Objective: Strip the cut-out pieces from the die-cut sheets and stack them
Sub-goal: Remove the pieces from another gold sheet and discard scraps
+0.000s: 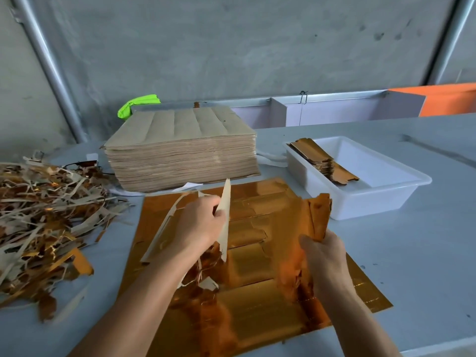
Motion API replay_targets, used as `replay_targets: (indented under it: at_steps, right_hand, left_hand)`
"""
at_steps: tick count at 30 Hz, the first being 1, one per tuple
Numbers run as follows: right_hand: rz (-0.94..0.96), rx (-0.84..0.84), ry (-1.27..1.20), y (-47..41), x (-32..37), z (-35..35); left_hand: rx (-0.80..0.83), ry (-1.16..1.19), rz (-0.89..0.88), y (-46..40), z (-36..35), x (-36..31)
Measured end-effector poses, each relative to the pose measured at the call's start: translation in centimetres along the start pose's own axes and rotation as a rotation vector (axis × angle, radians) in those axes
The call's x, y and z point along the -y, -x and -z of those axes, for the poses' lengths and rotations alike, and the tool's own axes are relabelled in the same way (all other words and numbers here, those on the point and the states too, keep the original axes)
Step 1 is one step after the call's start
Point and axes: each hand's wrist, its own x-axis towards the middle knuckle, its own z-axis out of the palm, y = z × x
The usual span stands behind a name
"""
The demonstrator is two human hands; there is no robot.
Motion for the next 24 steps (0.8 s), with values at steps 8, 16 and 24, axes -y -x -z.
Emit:
replay_targets:
  at_steps: [8, 16, 24]
  right_hand:
    - [-0.047, 0.157, -0.244, 0.6, 1.2, -3.6]
    - [-0.085, 0.220, -0.333, 1.7, 0.5, -3.2]
    - [-0.056, 0.149, -0.228, 1.3, 0.6, -1.9]
  left_hand:
    - [0.148, 0.220, -0.350, 3.8, -2.5, -3.1]
    - [0.144, 0.304, -0.363, 4.0, -3.4, -0.9]
    - [-0.025, -0.218, -0.105, 2.2, -1.5, 2.5]
